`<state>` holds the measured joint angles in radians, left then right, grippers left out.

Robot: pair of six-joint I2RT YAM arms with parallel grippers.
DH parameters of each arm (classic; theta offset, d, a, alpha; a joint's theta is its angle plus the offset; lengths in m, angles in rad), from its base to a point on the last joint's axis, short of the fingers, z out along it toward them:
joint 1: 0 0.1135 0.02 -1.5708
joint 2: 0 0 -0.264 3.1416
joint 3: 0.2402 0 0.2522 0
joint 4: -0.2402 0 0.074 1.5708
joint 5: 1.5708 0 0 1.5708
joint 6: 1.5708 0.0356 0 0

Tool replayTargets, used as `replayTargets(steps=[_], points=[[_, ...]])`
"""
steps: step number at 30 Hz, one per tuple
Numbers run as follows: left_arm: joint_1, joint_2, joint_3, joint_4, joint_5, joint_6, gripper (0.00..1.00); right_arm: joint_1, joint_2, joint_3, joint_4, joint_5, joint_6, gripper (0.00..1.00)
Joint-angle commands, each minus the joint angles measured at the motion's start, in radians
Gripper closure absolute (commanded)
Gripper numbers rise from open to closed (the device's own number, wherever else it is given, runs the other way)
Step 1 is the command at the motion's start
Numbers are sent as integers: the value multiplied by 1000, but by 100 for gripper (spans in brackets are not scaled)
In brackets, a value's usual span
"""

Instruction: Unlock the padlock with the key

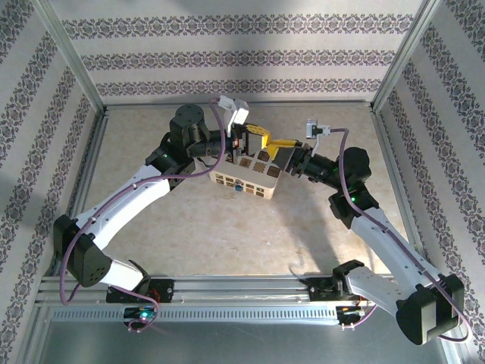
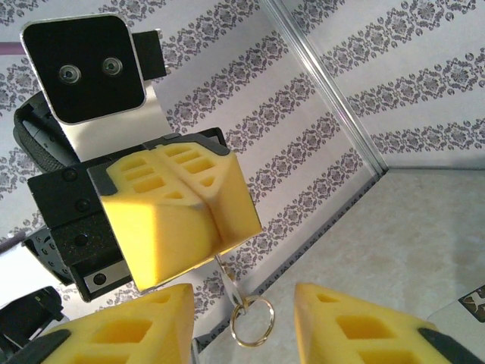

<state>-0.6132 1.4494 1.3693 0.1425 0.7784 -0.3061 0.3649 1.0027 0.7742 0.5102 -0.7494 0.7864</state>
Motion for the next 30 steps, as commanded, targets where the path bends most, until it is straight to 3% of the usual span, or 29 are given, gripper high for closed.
replayTargets(steps=[1, 12, 30], points=[[10, 3, 18, 14, 23, 15, 100, 13, 8, 40, 39, 4, -12, 64], [10, 5, 14, 29, 26, 5, 100, 13, 13, 33, 37, 12, -3, 76], [10, 16, 5, 52, 17, -16, 100, 18, 11, 22, 36, 16, 5, 83]])
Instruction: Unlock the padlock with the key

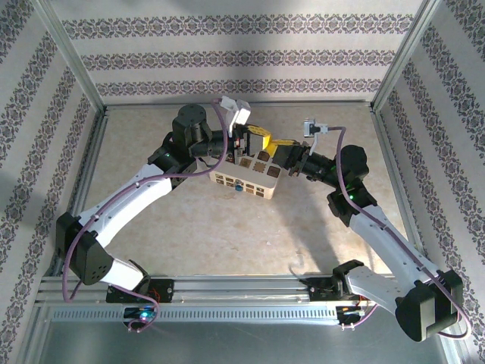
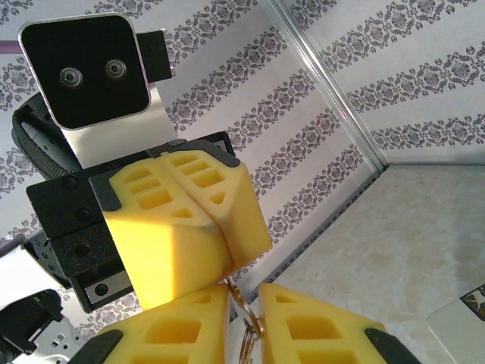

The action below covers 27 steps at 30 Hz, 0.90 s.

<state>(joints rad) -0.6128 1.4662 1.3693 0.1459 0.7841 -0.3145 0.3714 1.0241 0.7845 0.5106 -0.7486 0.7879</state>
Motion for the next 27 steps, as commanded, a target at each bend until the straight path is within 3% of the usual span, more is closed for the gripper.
replayTargets(steps=[1, 8, 19, 20, 21, 24, 27], points=[[10, -3, 4, 49, 9, -8, 100, 11, -12, 10, 33, 17, 3, 83], [10, -4, 2, 43, -32, -7, 100, 12, -17, -12, 29, 20, 15, 87], [11, -16, -8, 41, -62, -3, 100, 12, -21, -31, 13, 23, 22, 100], [13, -19, -9, 41, -66, -4, 98, 12, -22, -31, 7, 24, 20, 100], [15, -22, -14, 46, -69, -7, 89, 12, -24, -33, 1, 26, 16, 100], [28, -37, -30, 71, -71, -25, 83, 12, -34, -36, -26, 31, -3, 100], [53, -63, -61, 106, -86, -58, 59, 11, -48, -34, -76, 36, -38, 100]])
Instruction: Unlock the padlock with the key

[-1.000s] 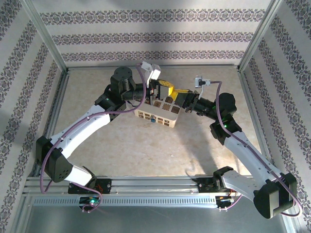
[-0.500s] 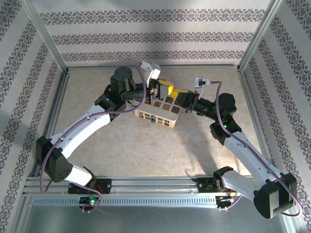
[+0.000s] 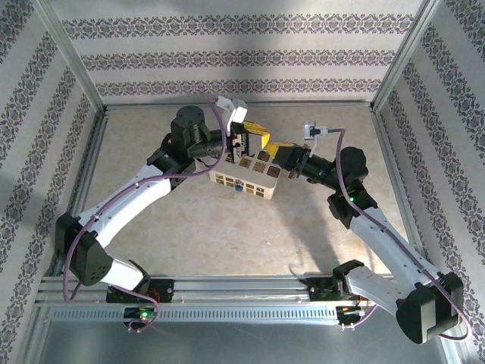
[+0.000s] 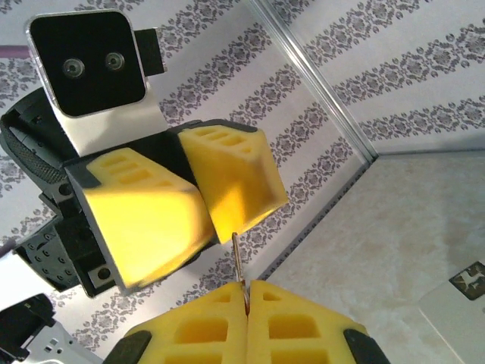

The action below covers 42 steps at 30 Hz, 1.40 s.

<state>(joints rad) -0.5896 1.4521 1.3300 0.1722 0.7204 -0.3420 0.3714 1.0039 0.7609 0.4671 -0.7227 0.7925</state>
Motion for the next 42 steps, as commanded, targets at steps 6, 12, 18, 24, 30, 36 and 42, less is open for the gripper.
replayTargets(steps=[6, 12, 18, 24, 30, 36, 42], points=[[122, -147, -141, 57, -169, -77, 25, 3, -51, -4, -204, 31, -160, 100], [156, -255, -273, -178, -405, 5, 23, -9, -27, -4, -340, 54, -270, 100], [157, -271, -412, -278, -441, -10, 22, -15, 58, -11, -335, 42, -284, 100], [156, -214, -535, -201, -356, -106, 19, -23, 185, -9, -314, 29, -271, 100], [156, -115, -596, -97, -281, -178, 19, -49, 322, -2, -283, 15, -248, 100], [155, -41, -627, 4, -262, -235, 20, -85, 441, 2, -235, -21, -238, 100], [143, 29, -656, 116, -236, -281, 20, -106, 541, 5, -192, -53, -213, 100]])
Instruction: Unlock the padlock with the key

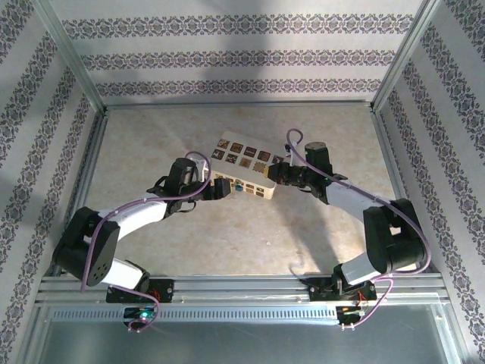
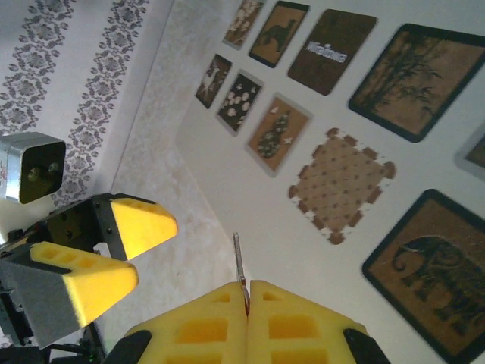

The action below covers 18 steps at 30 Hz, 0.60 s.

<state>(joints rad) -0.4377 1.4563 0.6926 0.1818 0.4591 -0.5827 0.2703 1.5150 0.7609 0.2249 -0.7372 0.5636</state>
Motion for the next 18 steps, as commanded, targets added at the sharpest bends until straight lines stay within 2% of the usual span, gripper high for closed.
replayTargets(steps=[1, 12, 18], points=[[-11, 30, -21, 117, 22, -41, 20, -6, 45, 6, 54, -41, 22, 100], [-27, 32, -66, 183, 8, -30, 20, -8, 108, -24, 52, -33, 45, 100], [-41, 67, -71, 212, 42, -25, 21, -5, 143, -55, 53, -34, 62, 100]])
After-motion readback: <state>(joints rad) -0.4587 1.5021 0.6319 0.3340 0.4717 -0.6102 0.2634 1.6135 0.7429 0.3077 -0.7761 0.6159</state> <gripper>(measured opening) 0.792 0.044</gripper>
